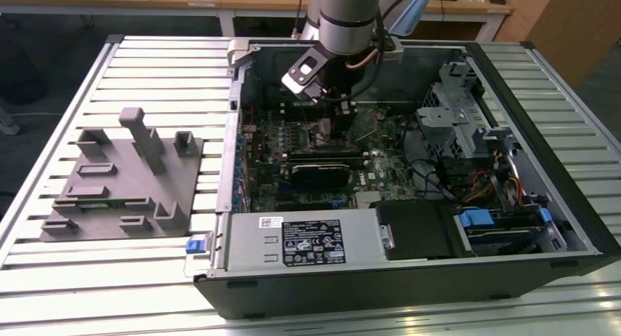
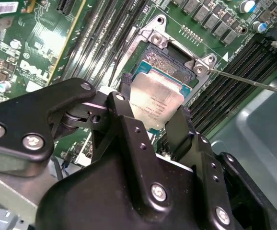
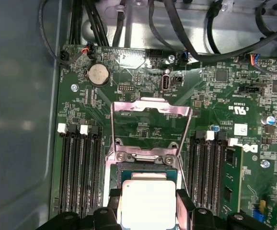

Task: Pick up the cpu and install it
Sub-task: 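Place the cpu into insertion slot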

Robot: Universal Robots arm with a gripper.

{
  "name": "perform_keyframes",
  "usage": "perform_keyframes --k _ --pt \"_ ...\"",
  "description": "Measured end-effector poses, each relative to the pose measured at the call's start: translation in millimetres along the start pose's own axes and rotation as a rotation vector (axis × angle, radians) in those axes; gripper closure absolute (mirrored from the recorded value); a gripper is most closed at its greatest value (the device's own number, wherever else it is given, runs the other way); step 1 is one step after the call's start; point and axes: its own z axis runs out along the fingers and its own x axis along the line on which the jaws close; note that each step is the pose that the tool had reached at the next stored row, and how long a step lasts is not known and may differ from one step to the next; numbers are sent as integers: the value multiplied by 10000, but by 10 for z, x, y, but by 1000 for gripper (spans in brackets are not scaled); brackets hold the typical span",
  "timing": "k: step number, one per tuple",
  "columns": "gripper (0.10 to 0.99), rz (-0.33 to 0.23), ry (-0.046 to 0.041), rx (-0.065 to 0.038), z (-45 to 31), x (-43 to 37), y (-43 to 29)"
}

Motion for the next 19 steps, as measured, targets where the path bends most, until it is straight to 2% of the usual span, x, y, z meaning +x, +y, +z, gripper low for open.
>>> perform_keyframes --k 19 --pt "549 235 1 -1 149 9 -19"
